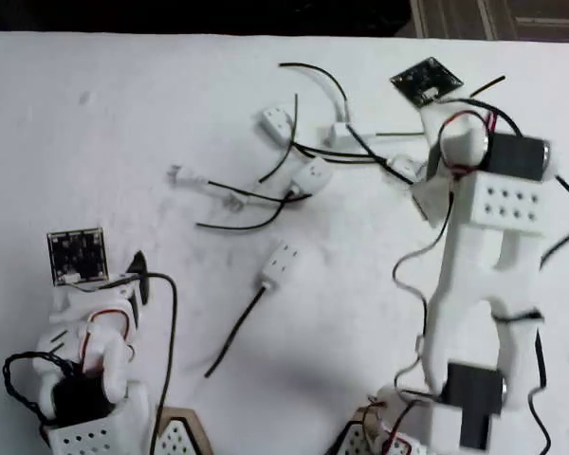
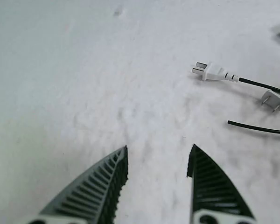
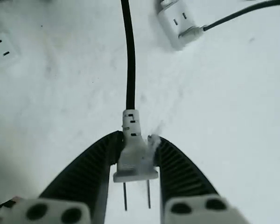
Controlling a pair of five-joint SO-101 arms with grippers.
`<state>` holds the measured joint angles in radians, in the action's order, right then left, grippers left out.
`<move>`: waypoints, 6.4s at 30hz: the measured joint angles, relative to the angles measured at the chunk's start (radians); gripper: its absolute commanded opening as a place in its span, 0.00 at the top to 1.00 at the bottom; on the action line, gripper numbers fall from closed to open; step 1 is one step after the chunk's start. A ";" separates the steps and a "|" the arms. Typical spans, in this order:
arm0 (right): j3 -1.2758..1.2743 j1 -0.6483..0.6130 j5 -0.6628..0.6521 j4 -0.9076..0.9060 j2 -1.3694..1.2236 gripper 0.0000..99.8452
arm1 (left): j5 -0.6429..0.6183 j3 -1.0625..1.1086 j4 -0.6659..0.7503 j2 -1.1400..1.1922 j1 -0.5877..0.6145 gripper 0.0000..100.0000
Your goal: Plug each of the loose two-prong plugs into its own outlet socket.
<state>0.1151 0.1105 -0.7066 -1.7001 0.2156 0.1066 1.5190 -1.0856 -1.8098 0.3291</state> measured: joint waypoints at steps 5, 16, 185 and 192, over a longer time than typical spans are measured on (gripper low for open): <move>-0.232 -0.084 0.000 0.071 0.040 0.98 | 0.000 0.000 0.000 0.000 0.000 0.78; -0.646 -0.133 0.000 0.408 0.040 0.81 | 0.000 0.000 0.000 0.000 0.000 0.78; -0.890 -0.939 0.390 0.477 0.802 0.98 | -0.092 -0.341 -0.037 -0.012 -0.801 0.78; -0.890 -0.928 0.388 0.502 0.740 0.98 | -0.075 -0.354 -0.087 -0.012 -0.816 0.78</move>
<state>-0.7748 -0.8178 -0.3184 -1.1983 0.9551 0.0315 1.1646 -1.1730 -1.8220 -0.4872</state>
